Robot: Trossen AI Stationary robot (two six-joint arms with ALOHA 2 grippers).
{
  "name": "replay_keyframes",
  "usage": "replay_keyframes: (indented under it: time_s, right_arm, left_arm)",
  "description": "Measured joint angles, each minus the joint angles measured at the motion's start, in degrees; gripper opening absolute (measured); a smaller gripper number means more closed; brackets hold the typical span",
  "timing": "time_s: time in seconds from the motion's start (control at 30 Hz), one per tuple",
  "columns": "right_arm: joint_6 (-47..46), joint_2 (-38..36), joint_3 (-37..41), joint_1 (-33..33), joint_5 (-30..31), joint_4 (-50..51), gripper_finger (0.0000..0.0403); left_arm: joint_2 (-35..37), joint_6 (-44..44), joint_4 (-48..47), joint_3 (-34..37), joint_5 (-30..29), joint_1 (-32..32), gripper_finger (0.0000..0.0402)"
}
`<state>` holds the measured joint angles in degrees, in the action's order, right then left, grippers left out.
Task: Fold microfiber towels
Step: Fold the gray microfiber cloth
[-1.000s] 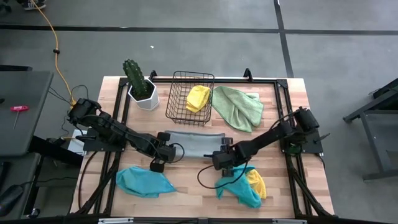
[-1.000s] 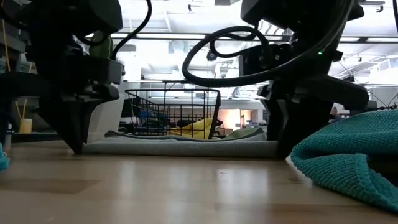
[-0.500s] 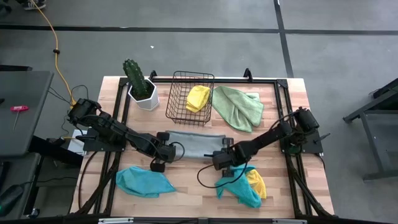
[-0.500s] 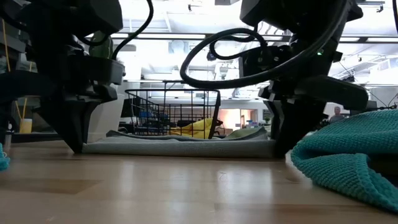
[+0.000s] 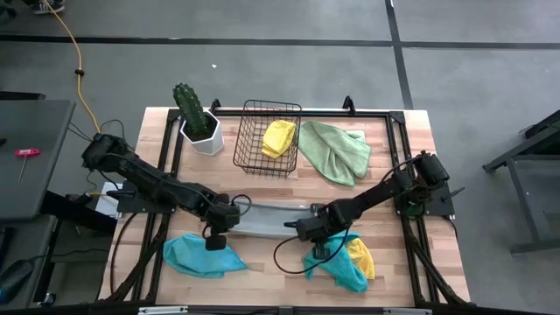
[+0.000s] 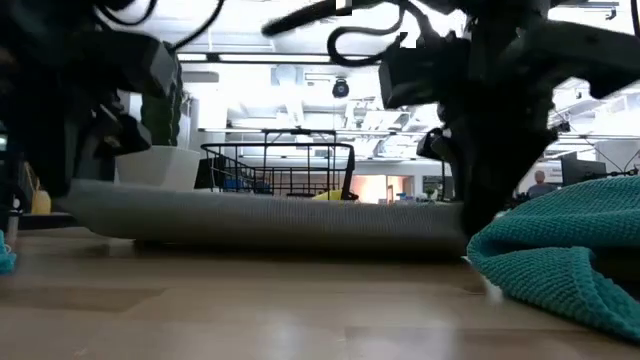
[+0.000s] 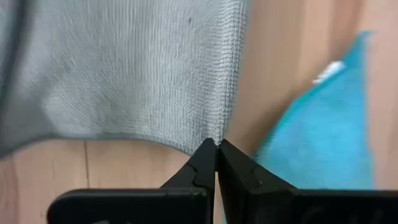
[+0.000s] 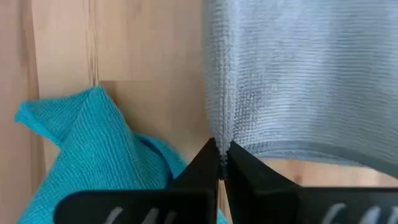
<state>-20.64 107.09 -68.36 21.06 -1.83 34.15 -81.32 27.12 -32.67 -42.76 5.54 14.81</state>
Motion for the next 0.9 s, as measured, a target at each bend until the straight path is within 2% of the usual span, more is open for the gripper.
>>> replay_keyframes:
  time_s: [0.23, 0.43, 0.67, 0.8, 0.9]
  right_arm:
    - [-1.71, -4.14, -1.71, 0.00, 7.55, 3.66, 0.0001]
    - [-4.90, -7.02, -1.18, -0.36, 14.77, 5.23, 0.0000]
    - [-9.39, -6.49, 2.15, -2.85, 16.47, 3.87, 0.0000]
    - [-12.54, -6.49, 3.90, -4.11, 19.44, 2.95, 0.0000]
    - [-12.57, -6.49, 4.92, -4.73, 19.49, 1.86, 0.0000]
  left_arm:
    - [4.25, 0.33, -2.86, -0.04, -6.29, -1.95, 0.0000]
    - [3.96, -0.12, -6.30, -0.09, -12.36, -4.08, 0.0000]
    - [2.92, -0.09, -6.99, -0.16, -17.01, -4.83, 0.0000]
    - [0.56, 0.63, -6.75, -0.22, -18.28, -4.81, 0.0000]
    - [-1.69, 0.76, -6.54, -0.20, -20.44, -4.83, 0.0000]
